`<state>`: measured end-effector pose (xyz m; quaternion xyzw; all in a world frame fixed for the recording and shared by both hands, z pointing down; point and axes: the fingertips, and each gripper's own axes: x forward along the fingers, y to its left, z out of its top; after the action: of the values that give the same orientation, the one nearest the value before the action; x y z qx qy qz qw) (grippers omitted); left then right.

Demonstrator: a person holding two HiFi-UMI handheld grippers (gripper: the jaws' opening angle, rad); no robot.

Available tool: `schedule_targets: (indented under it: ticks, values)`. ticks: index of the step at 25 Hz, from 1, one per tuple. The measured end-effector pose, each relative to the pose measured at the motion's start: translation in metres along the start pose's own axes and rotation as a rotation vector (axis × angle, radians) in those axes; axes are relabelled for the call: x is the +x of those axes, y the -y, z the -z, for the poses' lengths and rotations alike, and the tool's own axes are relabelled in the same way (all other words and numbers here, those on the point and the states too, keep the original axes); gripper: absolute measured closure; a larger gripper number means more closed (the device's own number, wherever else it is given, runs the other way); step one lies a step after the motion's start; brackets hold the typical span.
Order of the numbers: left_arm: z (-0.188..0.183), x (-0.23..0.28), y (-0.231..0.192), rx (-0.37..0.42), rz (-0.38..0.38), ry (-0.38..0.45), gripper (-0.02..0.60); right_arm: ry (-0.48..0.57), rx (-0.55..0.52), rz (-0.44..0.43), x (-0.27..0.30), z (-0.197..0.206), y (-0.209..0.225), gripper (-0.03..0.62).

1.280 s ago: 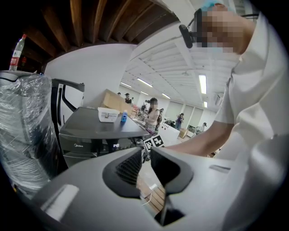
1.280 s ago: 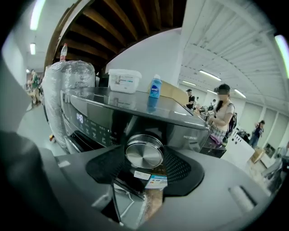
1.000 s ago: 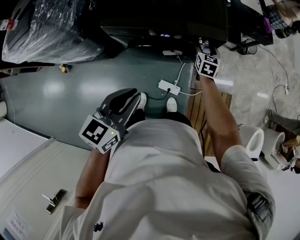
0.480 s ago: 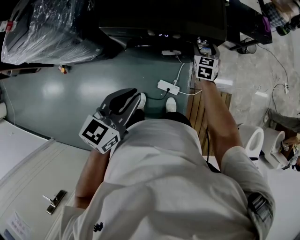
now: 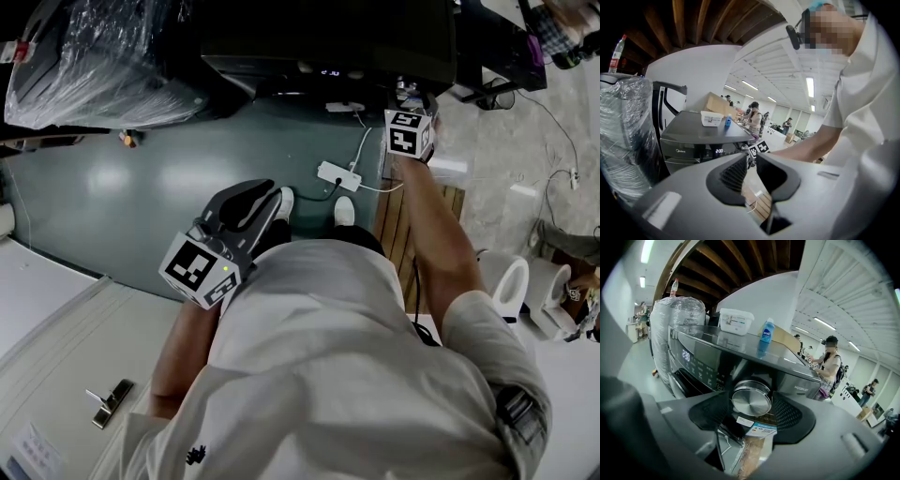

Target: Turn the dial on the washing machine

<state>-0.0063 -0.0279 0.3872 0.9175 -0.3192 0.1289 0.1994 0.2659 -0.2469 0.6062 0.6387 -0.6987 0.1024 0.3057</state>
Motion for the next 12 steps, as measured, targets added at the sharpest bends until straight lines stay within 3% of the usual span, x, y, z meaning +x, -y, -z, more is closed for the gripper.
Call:
schedule_targets:
  ticks: [6,12]
  values:
    - [-0.0007,-0.0026,-0.0052,-0.006,-0.004,0.003,0.495,0.009,0.067,0.022,-0.0002,-0.0011,0.0042,0.327]
    - [-0.0023,-0.0013,-0.0074,-0.011,0.003,0.008,0.495,0.02,0.275,0.005,-0.0044,-0.0024,0.0105,0.327]
